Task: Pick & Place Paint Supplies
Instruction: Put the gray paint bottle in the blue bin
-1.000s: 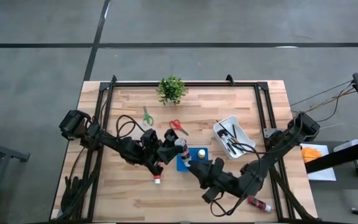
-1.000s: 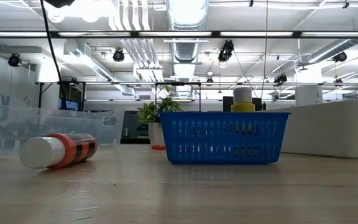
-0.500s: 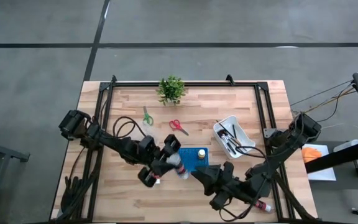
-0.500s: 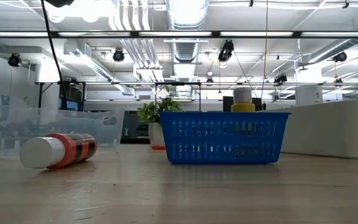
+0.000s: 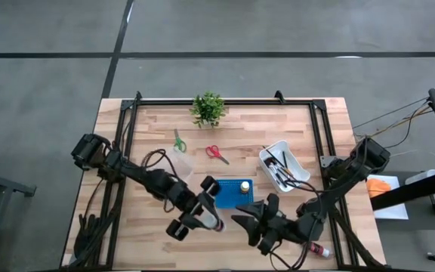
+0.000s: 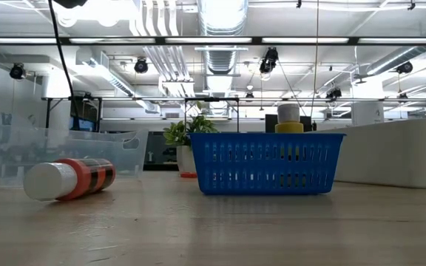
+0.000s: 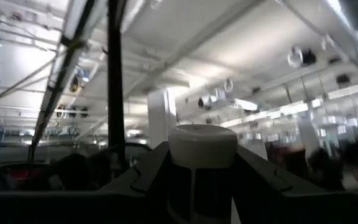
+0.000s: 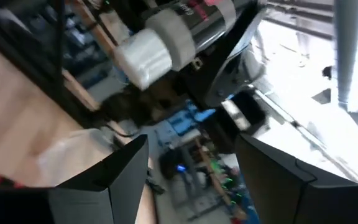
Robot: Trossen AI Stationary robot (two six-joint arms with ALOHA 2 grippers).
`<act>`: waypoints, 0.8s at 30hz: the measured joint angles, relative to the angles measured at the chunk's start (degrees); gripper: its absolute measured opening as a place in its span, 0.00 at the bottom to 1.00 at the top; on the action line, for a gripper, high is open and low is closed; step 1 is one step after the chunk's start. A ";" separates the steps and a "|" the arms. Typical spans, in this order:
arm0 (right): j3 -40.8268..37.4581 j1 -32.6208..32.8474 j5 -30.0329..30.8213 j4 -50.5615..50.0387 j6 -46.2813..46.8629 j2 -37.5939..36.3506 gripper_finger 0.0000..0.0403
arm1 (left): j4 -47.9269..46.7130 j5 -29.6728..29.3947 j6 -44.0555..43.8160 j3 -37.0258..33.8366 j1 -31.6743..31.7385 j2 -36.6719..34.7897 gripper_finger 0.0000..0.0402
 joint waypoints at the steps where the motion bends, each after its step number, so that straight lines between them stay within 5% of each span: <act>1: -0.94 -0.01 -1.14 -0.07 1.84 0.00 0.59 | -2.26 1.78 2.20 0.00 0.02 0.00 0.37; 8: -5.32 0.00 -10.96 0.27 10.71 -0.72 0.59 | -8.75 9.82 9.96 0.00 -0.02 0.00 0.37; 13: -6.32 -1.12 -20.17 0.29 18.77 -1.25 0.59 | -9.76 10.30 11.12 0.63 -0.02 0.03 0.37; 24: -7.00 -5.43 -29.67 -0.28 26.73 -1.31 0.59 | -20.28 14.03 13.36 6.39 -0.24 0.76 0.37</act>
